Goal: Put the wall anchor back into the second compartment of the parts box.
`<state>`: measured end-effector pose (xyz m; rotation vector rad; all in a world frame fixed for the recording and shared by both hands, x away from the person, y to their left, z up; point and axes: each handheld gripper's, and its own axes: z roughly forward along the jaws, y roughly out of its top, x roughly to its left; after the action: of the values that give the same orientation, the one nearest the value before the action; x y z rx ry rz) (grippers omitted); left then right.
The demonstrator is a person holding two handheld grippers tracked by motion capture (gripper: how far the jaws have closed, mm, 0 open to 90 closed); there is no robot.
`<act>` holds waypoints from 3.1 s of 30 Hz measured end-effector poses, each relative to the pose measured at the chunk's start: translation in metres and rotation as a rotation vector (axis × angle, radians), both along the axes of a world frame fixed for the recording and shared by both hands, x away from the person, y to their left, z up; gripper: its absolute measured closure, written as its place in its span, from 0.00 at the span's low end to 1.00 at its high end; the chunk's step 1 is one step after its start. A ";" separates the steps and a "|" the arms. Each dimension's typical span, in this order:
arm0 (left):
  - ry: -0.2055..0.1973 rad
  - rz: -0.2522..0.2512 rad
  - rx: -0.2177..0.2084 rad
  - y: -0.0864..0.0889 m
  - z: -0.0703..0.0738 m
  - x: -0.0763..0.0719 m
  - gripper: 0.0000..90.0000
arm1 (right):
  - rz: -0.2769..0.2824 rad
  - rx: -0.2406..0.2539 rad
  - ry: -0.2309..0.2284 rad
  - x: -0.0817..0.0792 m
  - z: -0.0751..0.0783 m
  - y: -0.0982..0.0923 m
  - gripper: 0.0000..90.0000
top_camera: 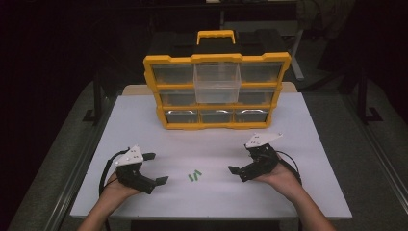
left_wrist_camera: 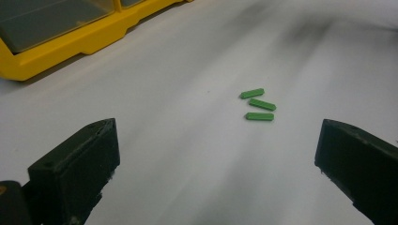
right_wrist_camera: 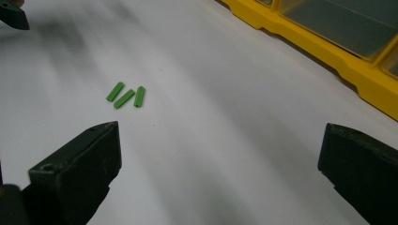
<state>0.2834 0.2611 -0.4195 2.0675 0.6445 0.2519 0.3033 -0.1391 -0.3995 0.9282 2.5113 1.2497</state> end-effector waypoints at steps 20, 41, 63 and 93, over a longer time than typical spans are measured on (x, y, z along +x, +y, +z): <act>-0.009 -0.011 -0.008 -0.005 0.000 -0.001 0.01 | 0.040 -0.003 0.014 0.018 0.007 0.037 0.00; -0.002 -0.003 -0.013 -0.005 0.000 -0.001 0.01 | 0.087 -0.038 0.069 0.033 0.005 0.081 0.02; -0.002 -0.004 -0.017 -0.004 -0.001 0.000 0.01 | 0.174 -0.141 0.110 0.031 -0.016 0.114 0.39; -0.003 -0.007 -0.014 -0.004 -0.002 -0.001 0.01 | 0.260 -0.246 0.105 0.026 -0.038 0.128 0.89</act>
<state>0.2825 0.2575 -0.4211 2.0549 0.6352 0.2458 0.3298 -0.0112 -0.4373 0.6428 2.8598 0.9432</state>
